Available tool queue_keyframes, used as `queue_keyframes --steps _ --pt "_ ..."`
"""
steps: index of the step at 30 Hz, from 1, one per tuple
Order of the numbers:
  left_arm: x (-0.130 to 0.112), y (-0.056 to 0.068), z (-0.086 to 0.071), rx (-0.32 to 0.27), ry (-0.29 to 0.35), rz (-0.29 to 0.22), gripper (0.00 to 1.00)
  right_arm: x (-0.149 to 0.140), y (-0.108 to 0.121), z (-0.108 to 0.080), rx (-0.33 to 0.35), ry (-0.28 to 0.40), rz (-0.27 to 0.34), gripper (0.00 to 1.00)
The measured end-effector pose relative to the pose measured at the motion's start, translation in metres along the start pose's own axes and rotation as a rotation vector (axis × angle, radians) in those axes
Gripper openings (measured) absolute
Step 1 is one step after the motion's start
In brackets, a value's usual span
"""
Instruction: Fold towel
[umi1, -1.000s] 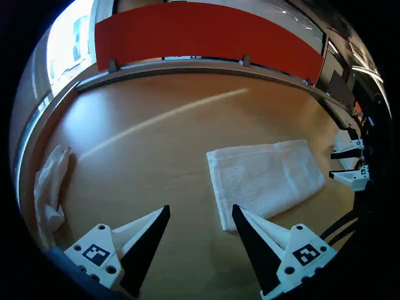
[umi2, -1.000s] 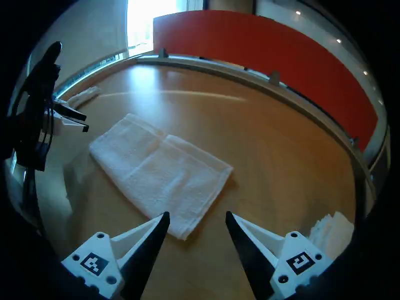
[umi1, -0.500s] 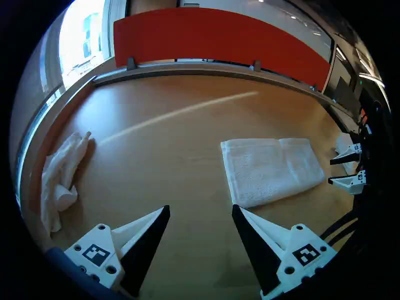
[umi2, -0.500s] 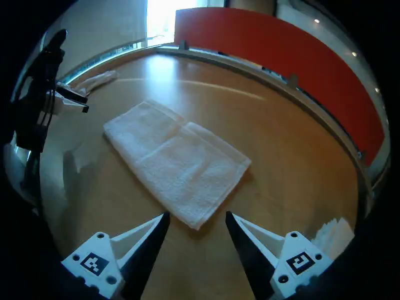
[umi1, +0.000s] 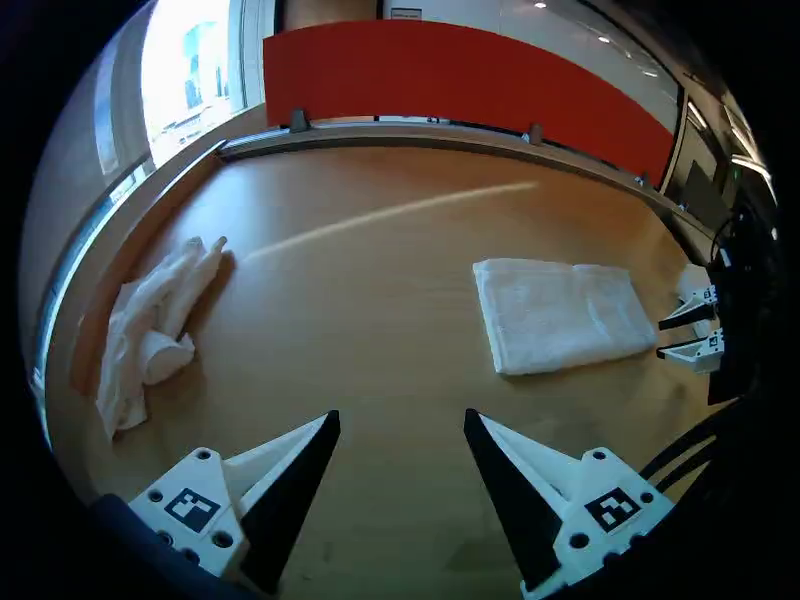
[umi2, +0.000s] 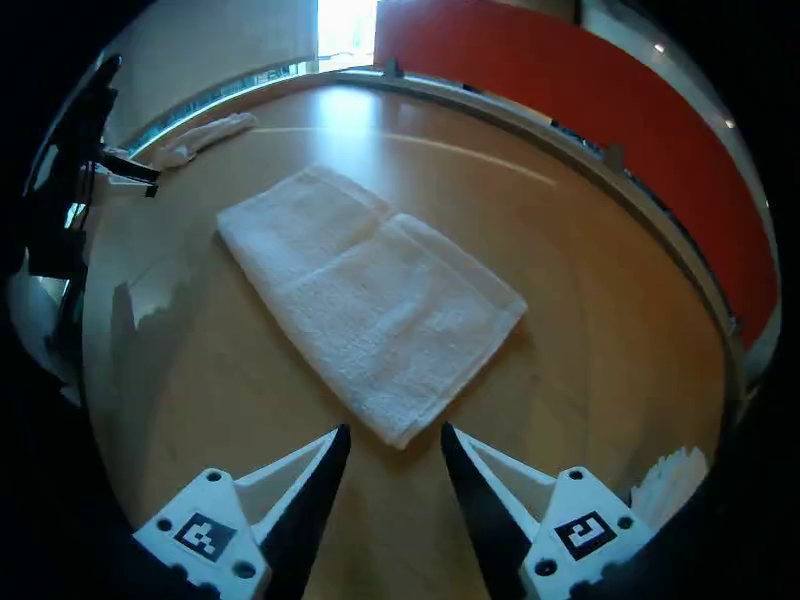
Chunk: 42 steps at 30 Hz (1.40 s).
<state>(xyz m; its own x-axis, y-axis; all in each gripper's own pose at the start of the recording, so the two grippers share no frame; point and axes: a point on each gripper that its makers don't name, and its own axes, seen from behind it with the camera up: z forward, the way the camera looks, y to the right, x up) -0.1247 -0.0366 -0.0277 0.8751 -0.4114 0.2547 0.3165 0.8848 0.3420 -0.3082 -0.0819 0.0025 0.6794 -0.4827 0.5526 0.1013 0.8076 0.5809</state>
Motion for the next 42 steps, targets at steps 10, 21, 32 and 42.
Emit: queue_keyframes --steps 10,21,32,42 --pt "-0.03 -0.01 -0.011 0.026 -0.031 -0.031 0.92 -0.005 0.0 0.002 0.024 -0.012 0.016 0.37" --pt "-0.039 -0.021 -0.022 0.044 -0.034 -0.059 0.92 -0.007 -0.004 0.005 0.037 -0.019 0.005 0.17" --pt "-0.043 -0.029 -0.031 0.051 -0.03 -0.075 0.92 -0.001 -0.003 0.002 0.013 -0.016 -0.02 0.04" --pt "-0.04 -0.034 -0.039 0.054 -0.012 -0.087 0.92 0.033 0.003 -0.015 -0.025 0.031 -0.049 0.04"
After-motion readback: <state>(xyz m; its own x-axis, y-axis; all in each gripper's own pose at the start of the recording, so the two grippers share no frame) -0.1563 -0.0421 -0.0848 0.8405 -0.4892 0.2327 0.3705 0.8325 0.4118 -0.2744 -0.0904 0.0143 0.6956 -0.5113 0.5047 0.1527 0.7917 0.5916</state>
